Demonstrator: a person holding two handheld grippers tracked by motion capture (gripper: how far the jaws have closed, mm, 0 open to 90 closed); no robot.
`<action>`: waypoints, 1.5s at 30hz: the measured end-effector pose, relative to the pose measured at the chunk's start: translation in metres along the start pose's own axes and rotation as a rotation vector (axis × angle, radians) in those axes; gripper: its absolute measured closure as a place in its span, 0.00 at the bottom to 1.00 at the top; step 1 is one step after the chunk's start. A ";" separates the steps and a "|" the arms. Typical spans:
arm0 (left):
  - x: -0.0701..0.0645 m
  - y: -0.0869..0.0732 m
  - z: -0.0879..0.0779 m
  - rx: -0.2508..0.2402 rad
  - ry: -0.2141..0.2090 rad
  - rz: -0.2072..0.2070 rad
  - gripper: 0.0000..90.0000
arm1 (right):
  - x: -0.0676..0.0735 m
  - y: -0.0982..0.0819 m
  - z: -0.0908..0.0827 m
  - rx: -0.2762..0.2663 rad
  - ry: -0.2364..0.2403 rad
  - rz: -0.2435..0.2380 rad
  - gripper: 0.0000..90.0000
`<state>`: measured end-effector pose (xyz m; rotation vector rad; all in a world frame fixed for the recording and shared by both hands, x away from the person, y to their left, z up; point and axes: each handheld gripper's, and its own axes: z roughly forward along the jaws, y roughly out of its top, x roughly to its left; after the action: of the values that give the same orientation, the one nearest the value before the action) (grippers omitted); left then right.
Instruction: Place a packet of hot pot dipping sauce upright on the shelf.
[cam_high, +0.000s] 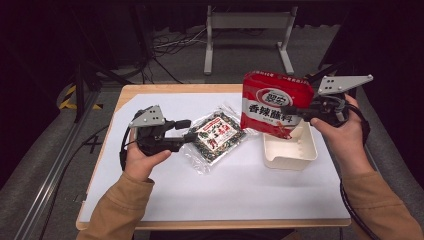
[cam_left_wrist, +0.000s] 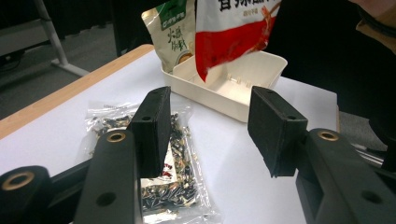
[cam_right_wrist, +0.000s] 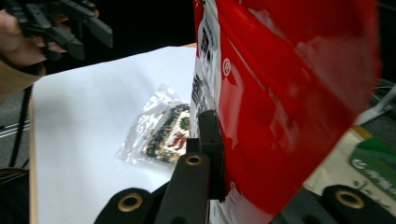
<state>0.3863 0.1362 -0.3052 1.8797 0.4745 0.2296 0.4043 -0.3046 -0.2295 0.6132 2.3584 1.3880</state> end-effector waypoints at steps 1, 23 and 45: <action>0.000 0.000 0.000 0.001 0.000 0.000 0.55 | -0.004 0.000 -0.001 -0.002 -0.008 -0.001 1.00; 0.010 -0.008 0.001 0.010 0.018 -0.034 0.54 | -0.057 -0.017 -0.011 -0.050 -0.121 -0.019 0.99; 0.015 -0.012 0.001 0.028 0.023 -0.057 0.53 | -0.096 -0.054 0.006 0.006 -0.132 0.024 0.99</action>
<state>0.3975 0.1459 -0.3181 1.8902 0.5484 0.2075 0.4780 -0.3734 -0.2734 0.7147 2.2591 1.3085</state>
